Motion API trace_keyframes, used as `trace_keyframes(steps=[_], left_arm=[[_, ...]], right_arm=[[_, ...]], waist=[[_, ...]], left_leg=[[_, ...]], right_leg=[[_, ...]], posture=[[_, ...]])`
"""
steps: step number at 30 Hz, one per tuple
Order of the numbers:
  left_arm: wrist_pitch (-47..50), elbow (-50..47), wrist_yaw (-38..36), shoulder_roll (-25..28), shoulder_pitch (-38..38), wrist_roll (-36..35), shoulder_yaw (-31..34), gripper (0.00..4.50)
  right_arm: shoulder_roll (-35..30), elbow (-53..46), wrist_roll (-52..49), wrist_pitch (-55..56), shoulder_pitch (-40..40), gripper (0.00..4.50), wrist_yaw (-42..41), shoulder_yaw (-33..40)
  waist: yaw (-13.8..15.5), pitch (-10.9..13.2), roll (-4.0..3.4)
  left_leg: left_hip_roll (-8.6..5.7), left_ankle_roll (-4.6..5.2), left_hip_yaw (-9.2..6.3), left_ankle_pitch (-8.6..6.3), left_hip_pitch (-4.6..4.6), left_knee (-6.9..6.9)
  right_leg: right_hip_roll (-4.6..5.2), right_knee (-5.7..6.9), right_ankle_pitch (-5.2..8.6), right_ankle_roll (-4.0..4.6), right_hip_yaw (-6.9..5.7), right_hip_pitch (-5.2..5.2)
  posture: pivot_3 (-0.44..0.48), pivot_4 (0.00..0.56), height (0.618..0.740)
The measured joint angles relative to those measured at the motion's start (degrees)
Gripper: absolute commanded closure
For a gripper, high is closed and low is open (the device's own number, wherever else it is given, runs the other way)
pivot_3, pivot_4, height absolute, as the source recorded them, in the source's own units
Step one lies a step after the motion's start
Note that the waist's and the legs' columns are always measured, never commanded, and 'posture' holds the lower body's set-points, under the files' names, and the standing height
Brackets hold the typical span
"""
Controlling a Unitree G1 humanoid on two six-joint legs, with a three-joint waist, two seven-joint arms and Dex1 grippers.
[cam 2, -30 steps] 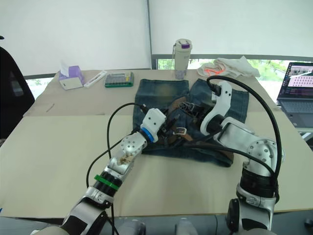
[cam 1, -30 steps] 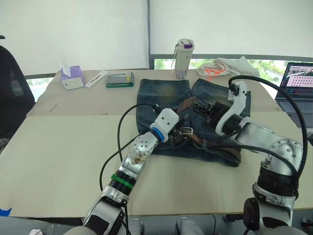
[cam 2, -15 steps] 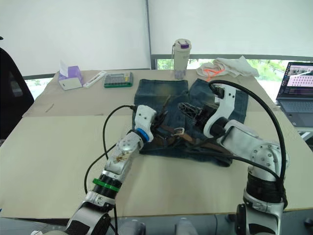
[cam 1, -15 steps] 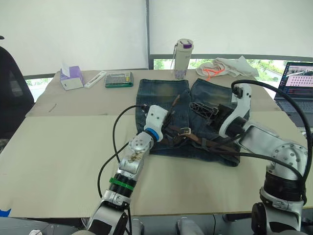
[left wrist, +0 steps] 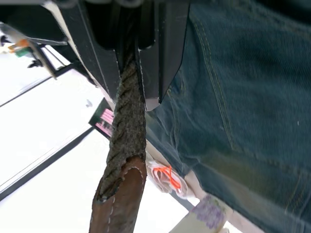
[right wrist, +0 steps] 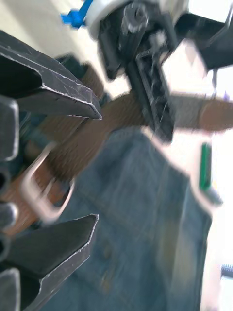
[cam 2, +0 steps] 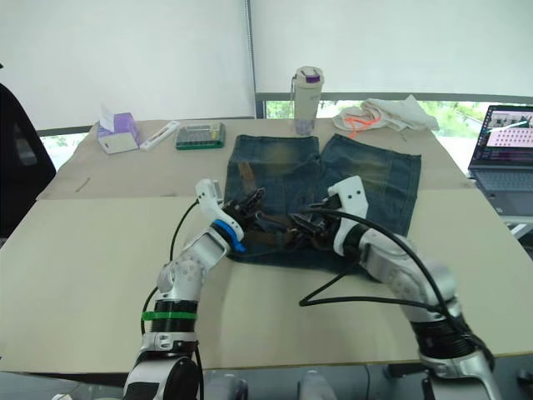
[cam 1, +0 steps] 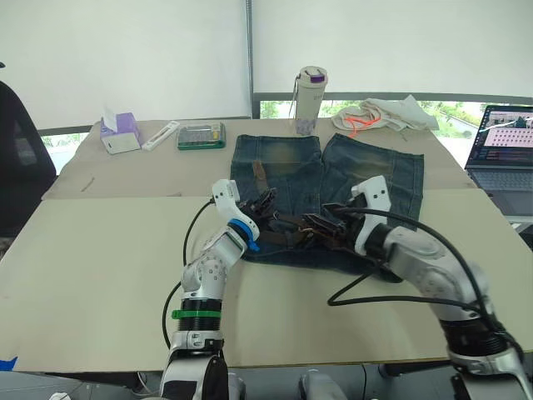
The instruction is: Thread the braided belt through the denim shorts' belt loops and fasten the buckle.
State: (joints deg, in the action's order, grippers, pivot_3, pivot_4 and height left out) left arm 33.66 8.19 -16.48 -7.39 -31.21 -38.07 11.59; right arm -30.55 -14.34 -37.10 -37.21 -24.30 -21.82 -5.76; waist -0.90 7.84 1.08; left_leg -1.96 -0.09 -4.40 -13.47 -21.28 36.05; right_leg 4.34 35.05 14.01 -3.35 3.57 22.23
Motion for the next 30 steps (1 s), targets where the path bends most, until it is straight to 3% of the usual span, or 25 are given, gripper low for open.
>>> trace_keyframes(steps=[7, 16, 22, 27, 30], left_arm=[[1.55, -0.48, 0.64, 0.22, 1.79, -3.6, 2.7, 4.5], [1.55, -0.48, 2.18, 1.8, 1.78, -9.79, 8.3, 4.5], [2.1, -0.63, 1.23, 4.3, 2.35, -10.72, 7.2, 4.5], [4.08, -2.67, 0.06, 5.1, 5.09, -11.07, 5.29, 4.5], [4.12, -2.97, -0.28, 5.34, 5.39, -11.04, 4.4, 4.5]], right_arm=[[0.63, 8.78, 11.96, 9.64, 4.8, 1.05, -8.91, -5.59], [1.63, 11.87, 18.83, 13.55, 5.67, 1.05, -12.46, -6.02], [4.55, 12.02, 17.72, 14.64, 7.17, 1.05, -13.7, -2.65], [5.02, 11.12, 10.34, 12.91, 7.82, 1.05, -17.06, 5.27], [4.74, 10.38, 8.07, 12.91, 7.09, 1.84, -18.23, 8.65]], waist=[[0.22, 0.0, 0.01], [-0.14, -0.07, 0.1], [-0.04, -0.12, 0.2], [0.11, -0.1, 0.18], [0.13, -0.1, 0.18]], left_leg=[[-0.02, -0.01, -0.04, 0.0, 0.03, 0.01], [0.02, -0.02, -0.04, 0.0, 0.18, -0.03], [0.01, -0.02, -0.1, 0.0, 0.17, -0.03], [-0.01, -0.02, -0.17, 0.0, 0.14, -0.03], [-0.01, -0.02, -0.15, -0.01, 0.14, -0.03]], right_leg=[[0.02, -0.01, -0.01, 0.02, 0.02, -0.02], [-0.03, 0.03, -0.02, 0.03, 0.06, -0.09], [-0.01, 0.03, -0.02, 0.04, 0.07, -0.09], [0.02, 0.02, -0.03, 0.05, 0.09, -0.06], [0.02, 0.02, -0.03, 0.05, 0.08, -0.06]], posture=[[0.0, 0.15, 0.74], [0.0, 0.15, 0.74], [0.0, 0.15, 0.74], [0.0, 0.15, 0.74], [0.0, 0.15, 0.74]])
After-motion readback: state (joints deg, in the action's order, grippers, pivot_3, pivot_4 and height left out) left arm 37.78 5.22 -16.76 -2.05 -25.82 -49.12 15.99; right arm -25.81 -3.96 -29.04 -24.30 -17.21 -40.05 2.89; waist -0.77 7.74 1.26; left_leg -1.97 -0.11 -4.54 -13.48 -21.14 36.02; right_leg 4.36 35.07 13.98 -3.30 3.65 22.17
